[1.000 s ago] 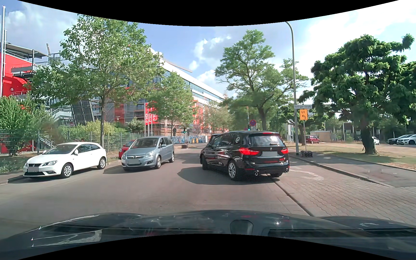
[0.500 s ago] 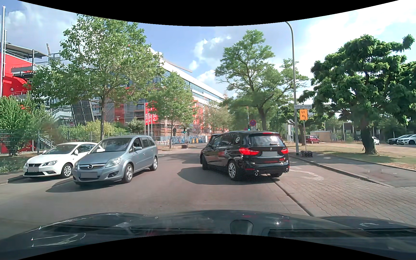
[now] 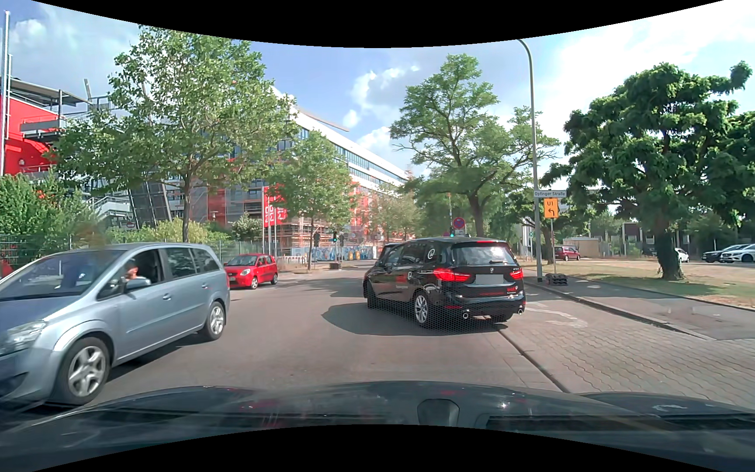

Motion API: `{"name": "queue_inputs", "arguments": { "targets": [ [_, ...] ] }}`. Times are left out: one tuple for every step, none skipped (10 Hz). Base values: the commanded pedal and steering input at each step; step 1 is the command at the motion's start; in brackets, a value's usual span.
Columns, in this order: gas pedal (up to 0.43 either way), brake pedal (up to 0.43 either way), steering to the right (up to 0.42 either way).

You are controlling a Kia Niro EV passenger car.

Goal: Follow the waypoints while adhering to traffic rules and regulations

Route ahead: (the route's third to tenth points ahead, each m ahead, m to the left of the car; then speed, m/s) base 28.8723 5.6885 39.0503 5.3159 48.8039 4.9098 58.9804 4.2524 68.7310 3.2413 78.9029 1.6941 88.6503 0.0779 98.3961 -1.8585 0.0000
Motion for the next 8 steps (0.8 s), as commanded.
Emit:
{"name": "queue_inputs", "arguments": {
  "targets": [
    [0.000, 0.323, -0.004],
    [0.000, 0.323, -0.004],
    [0.000, 0.323, -0.004],
    [0.000, 0.323, -0.004],
    [0.000, 0.323, -0.004],
    [0.000, 0.317, -0.004],
    [0.000, 0.323, -0.004],
    [0.000, 0.323, -0.004]
  ]
}}
